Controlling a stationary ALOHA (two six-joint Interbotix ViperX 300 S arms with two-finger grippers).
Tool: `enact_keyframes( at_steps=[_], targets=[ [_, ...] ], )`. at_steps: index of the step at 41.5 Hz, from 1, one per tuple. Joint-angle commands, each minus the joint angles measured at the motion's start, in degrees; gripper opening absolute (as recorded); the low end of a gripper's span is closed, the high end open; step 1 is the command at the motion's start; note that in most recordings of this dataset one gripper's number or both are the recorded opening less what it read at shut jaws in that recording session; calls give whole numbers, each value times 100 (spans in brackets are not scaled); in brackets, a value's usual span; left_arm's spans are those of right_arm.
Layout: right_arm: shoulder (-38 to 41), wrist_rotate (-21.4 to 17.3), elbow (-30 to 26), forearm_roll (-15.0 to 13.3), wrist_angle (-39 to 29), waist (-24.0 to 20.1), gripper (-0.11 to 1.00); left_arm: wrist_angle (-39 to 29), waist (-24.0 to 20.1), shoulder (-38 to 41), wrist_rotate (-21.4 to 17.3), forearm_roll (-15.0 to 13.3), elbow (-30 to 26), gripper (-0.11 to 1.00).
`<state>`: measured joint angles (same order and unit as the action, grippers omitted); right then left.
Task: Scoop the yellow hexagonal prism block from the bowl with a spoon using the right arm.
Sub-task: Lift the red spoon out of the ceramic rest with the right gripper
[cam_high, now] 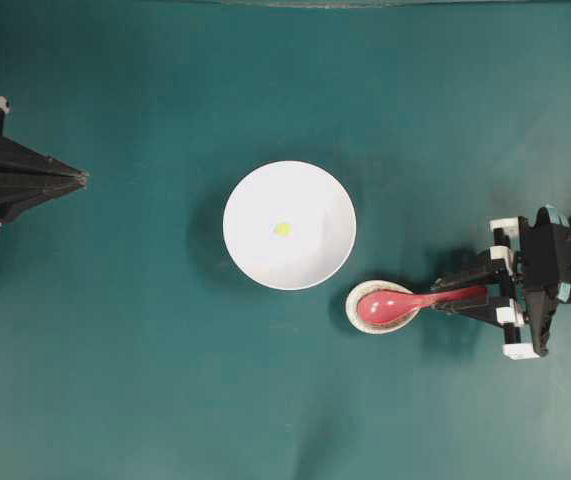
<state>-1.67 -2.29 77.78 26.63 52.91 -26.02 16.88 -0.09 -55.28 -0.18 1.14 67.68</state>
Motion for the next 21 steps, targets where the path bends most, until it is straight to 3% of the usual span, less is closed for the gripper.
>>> enact_keyframes(
  at_steps=[1, 21],
  targets=[
    [-88, 70, -44, 9, 18, -9, 36, 18, -9, 26, -9, 18, -105, 0],
    [-70, 536, -105, -9, -167, -9, 36, 18, -9, 53, -9, 18, -105, 0]
  ],
)
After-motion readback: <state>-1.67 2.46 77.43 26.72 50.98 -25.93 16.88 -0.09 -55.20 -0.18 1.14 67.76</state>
